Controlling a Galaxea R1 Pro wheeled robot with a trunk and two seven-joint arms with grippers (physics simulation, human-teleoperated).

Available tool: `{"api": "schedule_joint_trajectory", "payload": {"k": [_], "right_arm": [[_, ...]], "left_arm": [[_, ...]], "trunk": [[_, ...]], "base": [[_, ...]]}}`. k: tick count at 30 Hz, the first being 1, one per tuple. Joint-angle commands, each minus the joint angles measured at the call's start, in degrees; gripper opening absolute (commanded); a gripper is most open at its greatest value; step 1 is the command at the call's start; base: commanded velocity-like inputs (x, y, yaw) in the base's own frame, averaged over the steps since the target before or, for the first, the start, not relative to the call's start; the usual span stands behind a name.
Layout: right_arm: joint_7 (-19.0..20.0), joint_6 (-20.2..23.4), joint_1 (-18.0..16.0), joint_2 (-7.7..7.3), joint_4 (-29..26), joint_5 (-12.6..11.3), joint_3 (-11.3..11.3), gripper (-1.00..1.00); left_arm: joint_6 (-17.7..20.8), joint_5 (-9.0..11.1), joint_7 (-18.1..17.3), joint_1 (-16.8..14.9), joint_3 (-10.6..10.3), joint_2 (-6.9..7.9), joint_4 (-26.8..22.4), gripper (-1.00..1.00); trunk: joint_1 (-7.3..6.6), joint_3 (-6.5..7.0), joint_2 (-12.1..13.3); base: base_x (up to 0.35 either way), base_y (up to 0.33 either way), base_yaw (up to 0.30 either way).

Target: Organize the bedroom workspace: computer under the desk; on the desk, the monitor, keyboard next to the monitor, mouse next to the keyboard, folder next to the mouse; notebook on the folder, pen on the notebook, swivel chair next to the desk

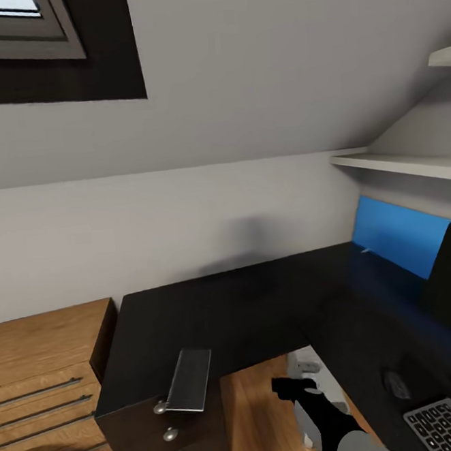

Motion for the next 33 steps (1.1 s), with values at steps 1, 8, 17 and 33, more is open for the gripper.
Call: {"api": "schedule_joint_trajectory", "payload": {"k": [1, 8, 17, 33], "right_arm": [[-0.2, -1.81, 0.01, 0.06, 1.4, 0.32, -0.23, 1.0], [-1.38, -18.87, 0.1, 0.06, 14.88, 0.46, -0.34, 1.0], [-1.5, -29.25, 1.08, 0.06, 21.74, 0.45, -0.51, 1.0], [-1.13, -29.51, 1.51, 0.06, 21.94, 0.3, -0.51, 1.0]], "left_arm": [[0.2, 0.53, 0.45, 0.01, -0.14, 0.06, -0.15, 1.0], [0.2, 0.53, 0.45, 0.01, -0.14, 0.08, -0.15, 1.0], [0.2, 0.53, 0.45, 0.01, -0.22, -0.17, 0.04, 1.0], [0.2, 0.53, 0.45, 0.01, -0.23, -0.19, 0.11, 1.0]], "trunk": [[0.01, -0.07, -0.06], [0.01, -0.07, -0.06], [0.01, -0.07, -0.06], [0.01, -0.07, -0.06]], "base": [[0.0, 0.0, 0.28], [0.0, 0.0, 0.28], [0.0, 0.0, 0.28], [-0.096, 0.053, 0.083]]}}
